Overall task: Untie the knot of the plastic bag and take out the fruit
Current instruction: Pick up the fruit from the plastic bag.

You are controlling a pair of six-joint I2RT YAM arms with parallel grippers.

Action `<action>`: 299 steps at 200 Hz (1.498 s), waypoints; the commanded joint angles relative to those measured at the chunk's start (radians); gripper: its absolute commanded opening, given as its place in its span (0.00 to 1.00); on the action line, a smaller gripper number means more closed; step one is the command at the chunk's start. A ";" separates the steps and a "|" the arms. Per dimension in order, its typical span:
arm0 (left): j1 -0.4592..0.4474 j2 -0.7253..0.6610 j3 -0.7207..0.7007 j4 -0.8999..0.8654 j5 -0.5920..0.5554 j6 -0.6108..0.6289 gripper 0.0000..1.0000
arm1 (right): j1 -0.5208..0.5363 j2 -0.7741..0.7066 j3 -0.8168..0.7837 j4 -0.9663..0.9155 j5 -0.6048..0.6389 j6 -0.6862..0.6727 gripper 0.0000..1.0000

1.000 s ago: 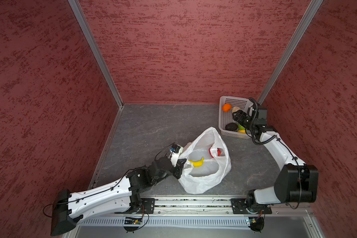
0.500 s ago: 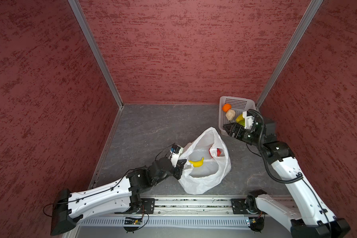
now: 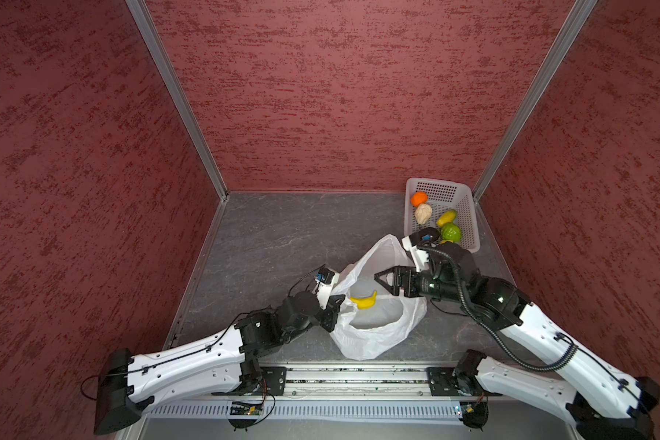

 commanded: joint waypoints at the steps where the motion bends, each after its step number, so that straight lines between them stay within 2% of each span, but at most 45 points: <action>1: -0.003 -0.009 0.018 -0.003 -0.014 -0.007 0.00 | 0.074 0.035 -0.052 0.034 0.113 0.057 0.85; 60: -0.004 -0.027 0.011 -0.019 -0.013 -0.009 0.00 | 0.154 0.154 -0.234 0.214 0.184 0.082 0.85; 128: -0.012 -0.034 -0.006 -0.039 0.000 -0.036 0.00 | 0.228 0.385 -0.266 0.298 0.193 0.121 0.86; 155: -0.015 -0.045 -0.012 -0.046 0.004 -0.044 0.00 | 0.263 0.424 -0.277 0.291 0.207 0.173 0.93; 178: -0.020 -0.032 -0.013 -0.049 0.019 -0.052 0.00 | 0.262 0.428 -0.265 0.267 0.243 0.202 0.98; 232: -0.041 -0.019 -0.015 -0.066 0.029 -0.073 0.00 | 0.242 0.502 -0.181 0.245 0.353 0.257 0.98; 299: -0.043 -0.021 -0.020 -0.058 0.029 -0.072 0.00 | 0.172 0.622 -0.120 0.257 0.394 0.251 0.98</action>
